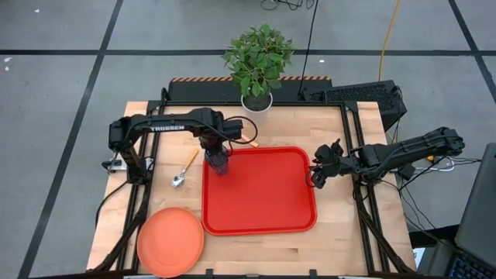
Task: Pick and place plate/cup/fork/spoon on tray
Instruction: Put the blue cup on the top left of the red tray, then put the light brown fork on the left of the red tray
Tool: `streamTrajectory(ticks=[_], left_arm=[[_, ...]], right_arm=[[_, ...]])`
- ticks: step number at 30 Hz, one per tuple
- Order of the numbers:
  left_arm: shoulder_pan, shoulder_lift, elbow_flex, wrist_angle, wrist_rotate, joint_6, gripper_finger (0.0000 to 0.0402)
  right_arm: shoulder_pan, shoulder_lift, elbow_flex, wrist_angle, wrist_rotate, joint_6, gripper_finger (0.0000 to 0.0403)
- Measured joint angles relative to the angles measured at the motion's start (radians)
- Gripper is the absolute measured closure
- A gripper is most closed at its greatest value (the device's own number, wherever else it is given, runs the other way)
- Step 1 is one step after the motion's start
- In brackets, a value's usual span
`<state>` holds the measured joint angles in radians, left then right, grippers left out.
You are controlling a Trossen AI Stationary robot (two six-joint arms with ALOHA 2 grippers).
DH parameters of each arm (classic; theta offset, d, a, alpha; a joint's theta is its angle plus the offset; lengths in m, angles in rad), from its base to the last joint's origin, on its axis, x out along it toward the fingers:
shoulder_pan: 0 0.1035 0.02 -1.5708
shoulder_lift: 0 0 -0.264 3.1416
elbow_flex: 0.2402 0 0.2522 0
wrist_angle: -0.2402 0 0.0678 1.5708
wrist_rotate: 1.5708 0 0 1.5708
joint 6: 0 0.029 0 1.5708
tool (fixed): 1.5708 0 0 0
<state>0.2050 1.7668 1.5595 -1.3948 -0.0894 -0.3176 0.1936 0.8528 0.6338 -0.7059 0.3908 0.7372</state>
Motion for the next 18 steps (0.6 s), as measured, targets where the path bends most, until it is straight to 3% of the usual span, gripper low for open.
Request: streamTrajectory(ticks=[5,14,18], left_arm=[[0.0,-0.001,0.056,-0.019,0.002,0.006,0.0327],[0.002,-0.003,0.291,-0.177,-0.018,0.035,0.0327],[0.012,-0.009,0.348,-0.175,-0.031,0.062,0.0327]], right_arm=[[0.0,0.0,0.0,0.0,0.0,-0.001,0.0261],[0.0,0.0,0.0,0.008,0.0,-0.001,0.0261],[0.0,0.0,0.0,0.008,0.0,-0.001,0.0261]])
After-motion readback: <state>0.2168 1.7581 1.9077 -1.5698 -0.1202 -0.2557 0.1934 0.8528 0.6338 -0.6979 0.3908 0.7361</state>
